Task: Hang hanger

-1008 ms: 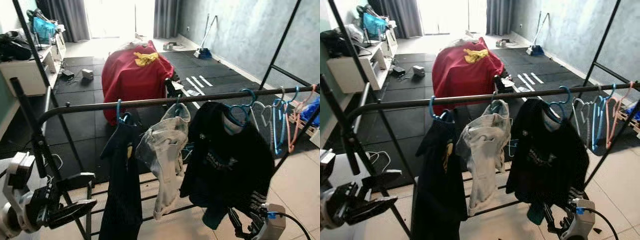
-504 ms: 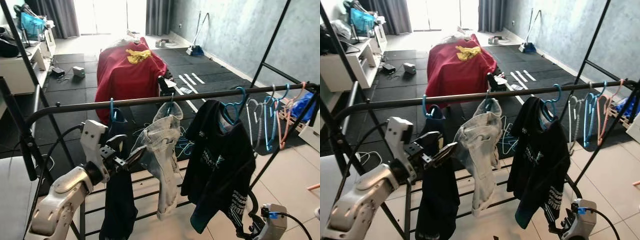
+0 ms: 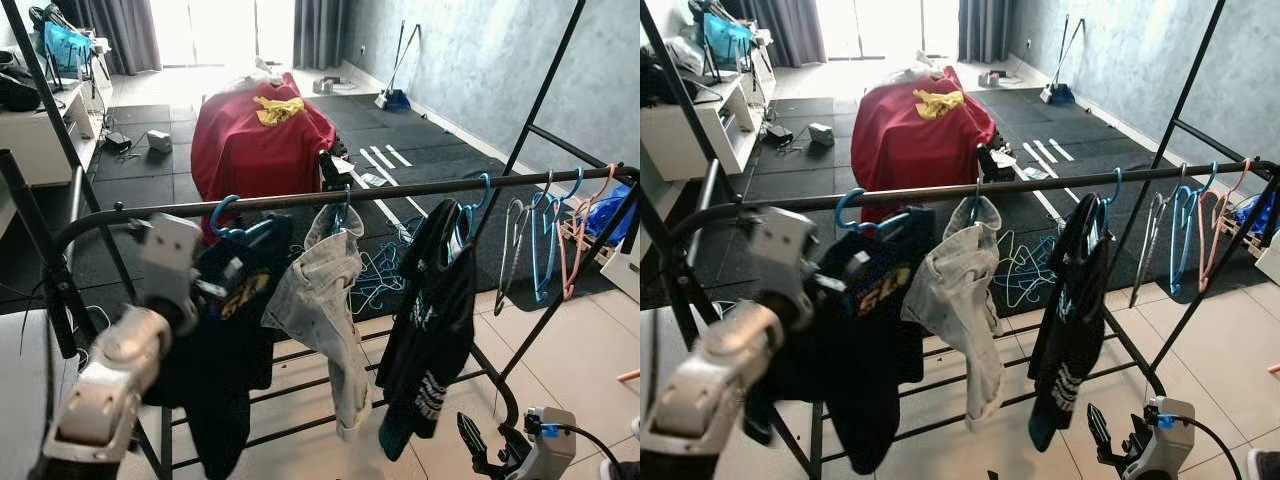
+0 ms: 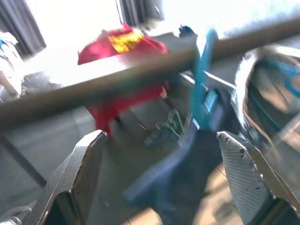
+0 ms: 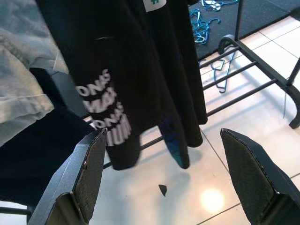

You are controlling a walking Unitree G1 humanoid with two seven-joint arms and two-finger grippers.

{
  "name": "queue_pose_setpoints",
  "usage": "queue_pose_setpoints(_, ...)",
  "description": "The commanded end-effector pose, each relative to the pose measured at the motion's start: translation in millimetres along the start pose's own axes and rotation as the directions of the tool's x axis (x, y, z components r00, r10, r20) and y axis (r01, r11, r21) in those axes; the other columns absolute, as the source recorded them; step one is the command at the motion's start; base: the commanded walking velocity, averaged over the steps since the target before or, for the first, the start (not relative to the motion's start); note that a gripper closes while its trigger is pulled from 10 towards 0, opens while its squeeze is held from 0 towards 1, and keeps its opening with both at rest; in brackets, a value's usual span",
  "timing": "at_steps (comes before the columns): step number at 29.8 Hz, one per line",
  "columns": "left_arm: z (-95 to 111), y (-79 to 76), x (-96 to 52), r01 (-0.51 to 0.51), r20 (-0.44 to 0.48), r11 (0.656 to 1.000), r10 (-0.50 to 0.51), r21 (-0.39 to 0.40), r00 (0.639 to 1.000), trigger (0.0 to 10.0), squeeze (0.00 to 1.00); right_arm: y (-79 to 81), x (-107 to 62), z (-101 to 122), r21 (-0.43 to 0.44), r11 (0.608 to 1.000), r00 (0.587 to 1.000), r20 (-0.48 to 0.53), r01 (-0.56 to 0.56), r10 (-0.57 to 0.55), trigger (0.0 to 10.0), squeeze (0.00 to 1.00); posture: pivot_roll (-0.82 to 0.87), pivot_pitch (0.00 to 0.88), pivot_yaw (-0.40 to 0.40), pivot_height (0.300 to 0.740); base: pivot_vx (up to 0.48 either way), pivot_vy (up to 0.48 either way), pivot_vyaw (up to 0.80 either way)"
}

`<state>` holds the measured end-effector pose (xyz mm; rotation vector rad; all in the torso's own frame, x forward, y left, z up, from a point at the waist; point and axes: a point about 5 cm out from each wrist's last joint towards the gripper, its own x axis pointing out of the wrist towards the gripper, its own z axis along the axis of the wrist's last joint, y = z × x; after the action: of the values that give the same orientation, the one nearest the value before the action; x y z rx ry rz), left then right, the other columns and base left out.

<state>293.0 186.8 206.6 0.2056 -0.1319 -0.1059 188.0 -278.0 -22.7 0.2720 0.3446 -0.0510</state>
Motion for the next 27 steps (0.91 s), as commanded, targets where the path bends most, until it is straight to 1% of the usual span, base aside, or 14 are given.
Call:
queue_pose_setpoints(1, 9, -3.2, 1.7, -0.008, 0.043, 0.999, 0.006, 0.051, 0.999, 10.0, 0.00, -3.6, -2.8, -5, 0.024, 1.000, 1.000, -0.023, 0.013, -0.012, 10.0, 0.00, -0.03, 0.024, -0.076, 0.740, 0.000, 0.000, 0.00)
queue_pose_setpoints(2, 11, -4.2, 2.1, -0.012, 0.049, 0.997, 0.008, 0.076, 0.999, 10.0, 0.00, -4.2, -3.2, -6, 0.026, 1.000, 1.000, -0.028, 0.014, -0.014, 10.0, 0.00, -0.03, 0.025, -0.074, 0.740, 0.000, 0.000, 0.00)
queue_pose_setpoints(8, 7, -5.6, 3.0, 0.004, 0.040, 0.996, -0.007, 0.091, 0.999, 10.0, 0.00, -5.6, -4.1, -8, 0.032, 0.999, 0.999, -0.037, 0.019, -0.018, 10.0, 0.00, -0.03, 0.026, -0.075, 0.740, 0.000, 0.000, 0.00)
queue_pose_setpoints(10, 2, -12.0, 2.1, 0.058, 0.009, 0.993, -0.060, 0.098, 0.998, 10.0, 0.00, -6.6, -4.8, -9, 0.035, 0.999, 0.999, -0.046, 0.023, -0.021, 10.0, 0.00, -0.03, 0.029, -0.076, 0.740, 0.000, 0.000, 0.00)
queue_pose_setpoints(11, 2, -12.0, 2.1, 0.058, 0.009, 0.993, -0.060, 0.098, 0.998, 10.0, 0.00, -6.6, -4.8, -9, 0.035, 0.999, 0.999, -0.046, 0.023, -0.021, 10.0, 0.00, -0.03, 0.029, -0.076, 0.740, 0.000, 0.000, 0.00)
queue_pose_setpoints(15, -5, -21.8, 0.1, 0.128, -0.048, 0.985, -0.123, 0.118, 0.991, 10.0, 0.00, -7.6, -6.2, -11, 0.040, 0.999, 0.998, -0.054, 0.026, -0.023, 10.0, 0.00, -0.03, 0.032, -0.076, 0.740, 0.000, 0.000, 0.00)
queue_pose_setpoints(16, -5, -21.8, 0.1, 0.128, -0.048, 0.985, -0.123, 0.118, 0.991, 10.0, 0.00, -7.6, -6.2, -11, 0.040, 0.999, 0.998, -0.054, 0.026, -0.023, 10.0, 0.00, -0.03, 0.032, -0.076, 0.740, 0.000, 0.000, 0.00)
queue_pose_setpoints(19, -11, -26.1, -1.7, 0.167, -0.092, 0.977, -0.155, 0.136, 0.984, 10.0, 0.00, -7.8, -6.3, -12, 0.042, 0.999, 0.998, -0.056, 0.024, -0.022, 10.0, 0.00, -0.03, 0.032, -0.076, 0.740, 0.000, 0.000, 0.00)
queue_pose_setpoints(21, -12, -26.7, -2.0, 0.171, -0.097, 0.975, -0.159, 0.139, 0.983, 10.0, 0.00, -7.8, -6.2, -12, 0.042, 0.999, 0.998, -0.056, 0.024, -0.021, 10.0, 0.00, -0.03, 0.032, -0.076, 0.740, 0.000, 0.000, 0.00)
queue_pose_setpoints(24, -19, -26.8, -3.4, 0.193, -0.146, 0.969, -0.171, 0.156, 0.974, 10.0, 0.00, -7.4, -6.2, -12, 0.043, 0.999, 0.998, -0.054, 0.022, -0.020, 10.0, 0.00, -0.03, 0.036, -0.074, 0.740, 0.000, 0.000, 0.00)
queue_pose_setpoints(25, -19, -26.8, -3.4, 0.193, -0.146, 0.969, -0.171, 0.156, 0.974, 10.0, 0.00, -7.4, -6.2, -12, 0.043, 0.999, 0.998, -0.054, 0.022, -0.020, 10.0, 0.00, -0.03, 0.036, -0.074, 0.740, 0.000, 0.000, 0.00)
queue_pose_setpoints(26, -24, -25.8, -4.1, 0.203, -0.179, 0.962, -0.171, 0.180, 0.969, 10.0, 0.00, -7.1, -6.2, -12, 0.043, 0.999, 0.998, -0.052, 0.021, -0.019, 10.0, 0.00, -0.03, 0.036, -0.074, 0.740, 0.000, 0.000, 0.00)
queue_pose_setpoints(27, -28, -24.1, -4.6, 0.211, -0.201, 0.951, -0.167, 0.227, 0.965, 10.0, 0.00, -6.7, -6.0, -12, 0.042, 0.999, 0.999, -0.050, 0.019, -0.017, 10.0, 0.00, -0.03, 0.036, -0.073, 0.740, 0.000, 0.000, 0.00)
